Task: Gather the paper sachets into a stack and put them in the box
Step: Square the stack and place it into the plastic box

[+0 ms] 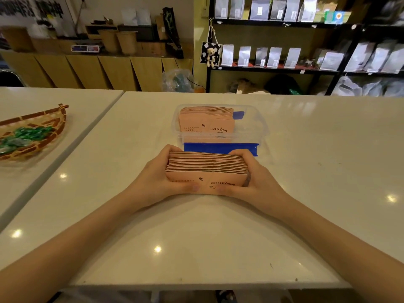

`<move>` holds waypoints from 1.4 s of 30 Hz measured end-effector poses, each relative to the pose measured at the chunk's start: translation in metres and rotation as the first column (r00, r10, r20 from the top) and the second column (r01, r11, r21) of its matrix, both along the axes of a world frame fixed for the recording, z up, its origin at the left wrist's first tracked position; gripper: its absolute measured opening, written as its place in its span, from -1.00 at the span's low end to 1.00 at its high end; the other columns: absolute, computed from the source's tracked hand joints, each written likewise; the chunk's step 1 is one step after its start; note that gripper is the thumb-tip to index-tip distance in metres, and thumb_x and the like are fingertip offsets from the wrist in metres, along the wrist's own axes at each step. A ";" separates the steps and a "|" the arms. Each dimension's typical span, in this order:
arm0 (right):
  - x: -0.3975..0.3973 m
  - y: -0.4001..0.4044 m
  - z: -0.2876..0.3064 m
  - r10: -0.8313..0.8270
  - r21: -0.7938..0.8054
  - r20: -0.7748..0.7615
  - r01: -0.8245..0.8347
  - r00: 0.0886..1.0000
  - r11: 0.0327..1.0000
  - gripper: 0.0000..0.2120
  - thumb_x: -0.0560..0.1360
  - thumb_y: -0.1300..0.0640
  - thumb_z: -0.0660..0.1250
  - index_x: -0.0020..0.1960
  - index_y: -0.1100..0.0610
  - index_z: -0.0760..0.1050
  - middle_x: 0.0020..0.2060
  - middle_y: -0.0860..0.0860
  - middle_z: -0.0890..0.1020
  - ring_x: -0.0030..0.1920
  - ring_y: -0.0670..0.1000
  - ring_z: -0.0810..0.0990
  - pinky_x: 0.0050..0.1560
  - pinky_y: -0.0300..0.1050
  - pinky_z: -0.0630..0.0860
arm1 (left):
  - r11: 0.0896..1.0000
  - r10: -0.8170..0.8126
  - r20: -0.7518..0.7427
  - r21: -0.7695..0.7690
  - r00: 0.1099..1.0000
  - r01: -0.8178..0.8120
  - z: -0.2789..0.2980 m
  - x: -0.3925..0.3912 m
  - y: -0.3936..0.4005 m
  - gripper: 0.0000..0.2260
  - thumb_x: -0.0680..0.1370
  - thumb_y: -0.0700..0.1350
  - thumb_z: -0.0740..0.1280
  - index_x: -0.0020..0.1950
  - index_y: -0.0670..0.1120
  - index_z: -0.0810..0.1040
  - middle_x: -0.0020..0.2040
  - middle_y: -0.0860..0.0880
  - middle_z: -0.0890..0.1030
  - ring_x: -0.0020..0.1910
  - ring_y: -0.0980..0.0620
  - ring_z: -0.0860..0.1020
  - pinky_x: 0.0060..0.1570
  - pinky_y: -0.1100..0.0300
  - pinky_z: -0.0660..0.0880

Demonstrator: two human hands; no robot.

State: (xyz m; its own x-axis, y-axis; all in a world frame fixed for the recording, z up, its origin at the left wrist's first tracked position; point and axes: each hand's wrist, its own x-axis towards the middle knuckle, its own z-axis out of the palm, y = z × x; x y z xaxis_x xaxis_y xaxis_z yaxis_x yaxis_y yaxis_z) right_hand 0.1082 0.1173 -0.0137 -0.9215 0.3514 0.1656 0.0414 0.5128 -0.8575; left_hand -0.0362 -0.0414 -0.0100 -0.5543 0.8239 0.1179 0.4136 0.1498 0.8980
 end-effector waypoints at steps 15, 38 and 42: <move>0.001 0.016 0.028 0.096 0.489 0.115 -0.141 0.989 0.861 -0.54 0.30 -0.22 0.32 0.16 -0.13 0.39 -0.03 -0.34 0.41 0.09 -0.23 0.37 0.11 -0.30 0.37 | 0.972 -0.122 -0.403 -0.235 0.907 0.026 0.031 -0.012 -0.011 -0.64 0.22 0.20 0.40 -0.07 0.37 0.35 -0.06 0.37 0.45 0.02 0.32 0.42 -0.10 0.41 0.33; -0.082 0.096 0.120 0.039 0.702 0.223 -0.188 0.974 0.687 -0.56 0.34 -0.17 0.33 0.17 -0.04 0.44 -0.10 -0.15 0.48 -0.02 -0.10 0.38 -0.05 -0.31 0.31 | 0.907 -0.270 -0.654 -0.419 0.707 -0.041 0.123 -0.087 0.080 -0.62 0.32 0.10 0.42 0.08 0.06 0.48 -0.13 0.18 0.50 -0.17 0.30 0.43 -0.27 0.45 0.29; -0.093 0.105 0.104 0.033 0.660 0.305 -0.237 0.952 0.713 -0.53 0.32 -0.18 0.35 0.18 -0.04 0.44 -0.03 -0.04 0.51 -0.04 -0.09 0.43 -0.03 -0.20 0.40 | 0.869 -0.318 -0.589 -0.494 0.743 -0.019 0.102 -0.100 0.093 -0.67 0.31 0.13 0.41 0.00 0.13 0.42 0.01 0.14 0.47 -0.02 0.18 0.40 -0.07 0.36 0.31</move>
State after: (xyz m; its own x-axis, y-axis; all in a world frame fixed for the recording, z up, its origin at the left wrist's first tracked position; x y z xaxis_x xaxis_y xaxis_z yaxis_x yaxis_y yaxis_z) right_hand 0.0150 0.2220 0.0907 -0.9925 0.1041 0.0642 0.0860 0.9675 -0.2379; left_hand -0.1366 0.0520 0.0921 -0.3484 0.9373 -0.0051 0.9054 0.3380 0.2569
